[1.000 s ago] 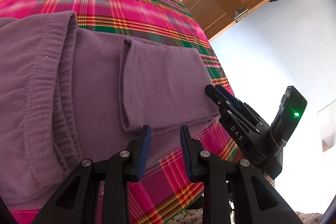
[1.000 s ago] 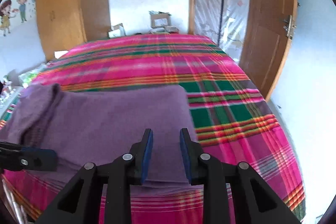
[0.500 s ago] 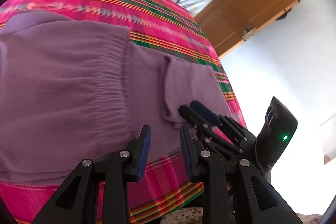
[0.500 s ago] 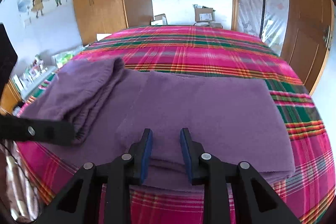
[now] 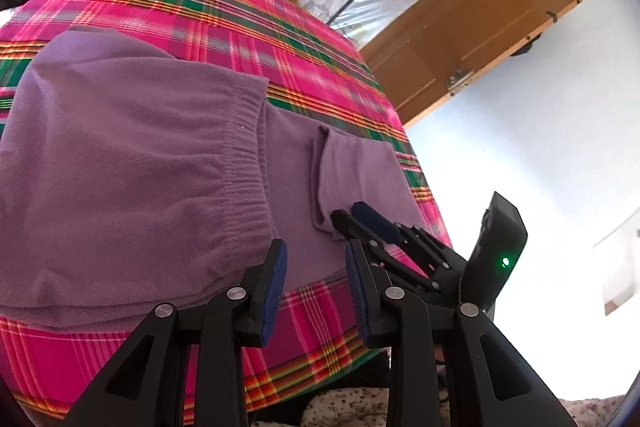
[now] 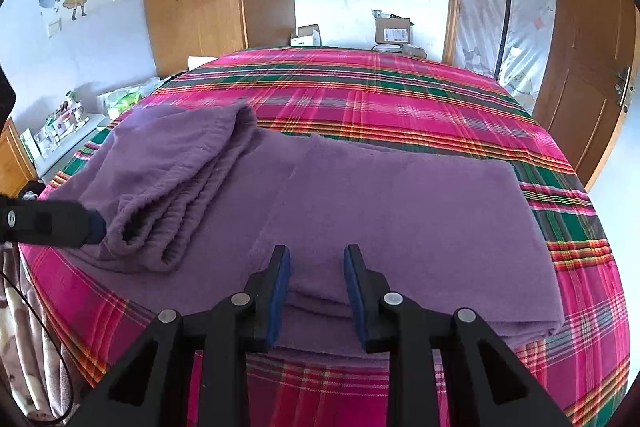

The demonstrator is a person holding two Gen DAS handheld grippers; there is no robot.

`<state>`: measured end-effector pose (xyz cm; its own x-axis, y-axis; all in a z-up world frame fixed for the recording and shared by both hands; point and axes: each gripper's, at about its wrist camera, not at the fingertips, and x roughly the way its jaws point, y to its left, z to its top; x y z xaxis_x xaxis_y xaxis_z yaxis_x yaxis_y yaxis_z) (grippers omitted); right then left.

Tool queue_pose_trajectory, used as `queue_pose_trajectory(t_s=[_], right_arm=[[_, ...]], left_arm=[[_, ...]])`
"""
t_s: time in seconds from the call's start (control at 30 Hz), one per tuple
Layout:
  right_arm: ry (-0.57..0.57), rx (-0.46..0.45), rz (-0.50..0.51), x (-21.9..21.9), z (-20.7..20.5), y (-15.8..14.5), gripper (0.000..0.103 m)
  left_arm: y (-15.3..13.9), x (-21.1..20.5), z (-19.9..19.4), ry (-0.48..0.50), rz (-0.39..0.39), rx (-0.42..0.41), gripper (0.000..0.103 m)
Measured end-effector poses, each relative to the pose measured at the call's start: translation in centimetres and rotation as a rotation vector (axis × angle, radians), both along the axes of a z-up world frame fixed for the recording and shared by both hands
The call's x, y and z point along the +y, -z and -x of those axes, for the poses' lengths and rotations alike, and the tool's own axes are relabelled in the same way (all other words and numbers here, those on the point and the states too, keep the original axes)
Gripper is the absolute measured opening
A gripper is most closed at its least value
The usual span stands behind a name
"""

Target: Fold clothes

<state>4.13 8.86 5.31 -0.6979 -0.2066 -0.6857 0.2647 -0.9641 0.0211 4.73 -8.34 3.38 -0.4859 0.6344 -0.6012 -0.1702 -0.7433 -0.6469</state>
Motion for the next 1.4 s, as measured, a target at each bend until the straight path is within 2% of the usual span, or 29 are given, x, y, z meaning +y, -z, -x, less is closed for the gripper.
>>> queue_pose_trajectory(t_s=[0.2,0.5,0.7,1.0,1.23,1.4], right_arm=[[-0.061,0.071,0.043,-1.6,-0.9,-2.4,0.028],[-0.248,0.087,0.061,-7.0,-0.9,-3.0,0.029],[-0.391,0.061,0.057,-11.8,-0.9,-2.2,0.028],[-0.567,0.018,0.075,-17.7,-1.8,-0.9,0.033],[-0.609,-0.013,0.070,-20.1,-2.0,0.3,0.034],[-0.639,-0.081,0.123,-20.5,-1.7,1.2,0.033]], left_arm=[[-0.4,-2.3,-0.7,-0.040,0.012,0.005,0.032],[-0.6,-10.4,-2.2,-0.281,0.050,0.000,0.034],[0.1,-14.4,-2.6,-0.389,0.056,-0.025,0.034],[2.5,-17.1,-2.5,-0.438,0.048,-0.097,0.034],[4.4,-18.0,-2.4,-0.449,0.042,-0.146,0.034],[4.6,-18.5,-2.6,-0.449,0.027,-0.146,0.034]])
